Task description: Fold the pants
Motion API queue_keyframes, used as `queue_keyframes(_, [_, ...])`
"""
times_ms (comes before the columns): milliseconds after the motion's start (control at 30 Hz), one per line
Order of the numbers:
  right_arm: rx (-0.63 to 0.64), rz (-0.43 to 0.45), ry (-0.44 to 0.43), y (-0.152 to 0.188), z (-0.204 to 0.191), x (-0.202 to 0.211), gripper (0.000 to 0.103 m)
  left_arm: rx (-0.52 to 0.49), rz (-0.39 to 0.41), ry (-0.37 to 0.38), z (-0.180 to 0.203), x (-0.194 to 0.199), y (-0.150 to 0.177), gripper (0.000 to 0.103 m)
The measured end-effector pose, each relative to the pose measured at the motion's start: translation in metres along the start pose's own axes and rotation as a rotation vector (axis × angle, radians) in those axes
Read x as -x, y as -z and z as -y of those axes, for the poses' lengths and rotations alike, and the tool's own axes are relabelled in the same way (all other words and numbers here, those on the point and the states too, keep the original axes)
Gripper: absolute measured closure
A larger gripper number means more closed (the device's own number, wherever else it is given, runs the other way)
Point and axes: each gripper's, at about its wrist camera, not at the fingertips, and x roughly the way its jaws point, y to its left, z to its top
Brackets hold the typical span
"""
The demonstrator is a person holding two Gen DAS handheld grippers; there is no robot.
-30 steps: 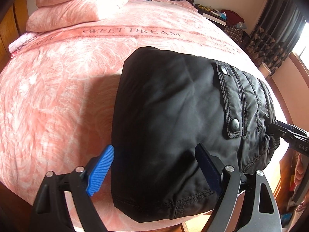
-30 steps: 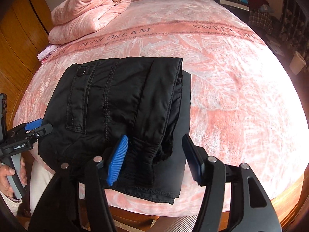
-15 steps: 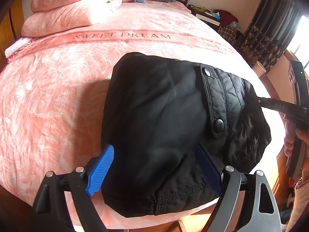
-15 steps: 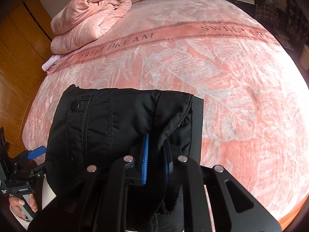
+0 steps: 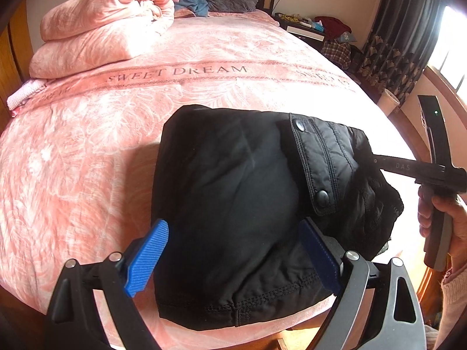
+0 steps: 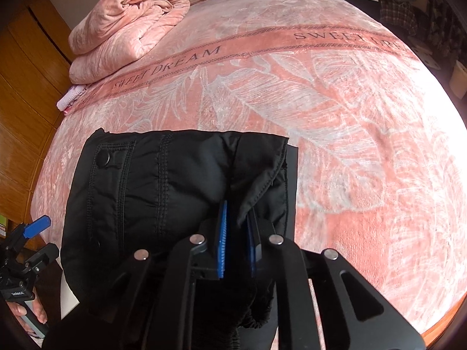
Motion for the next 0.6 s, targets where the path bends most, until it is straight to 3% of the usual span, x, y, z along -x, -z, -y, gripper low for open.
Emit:
queue_keyframes(100, [0.012,0.026,0.022,0.008,0.0,0.015,0.06,-0.009,-0.002,-0.01,0.0,-0.001,-0.002,0.011])
queue_keyframes(400, [0.008,-0.013,0.001,0.06,-0.005,0.038,0.055,0.009,-0.02,-0.027,-0.005,-0.011,0.001,0.009])
queue_keyframes(600, [-0.05,-0.009,-0.021,0.067,-0.005,0.038,0.054,0.01,-0.027,-0.04,-0.006,-0.009,0.008,0.009])
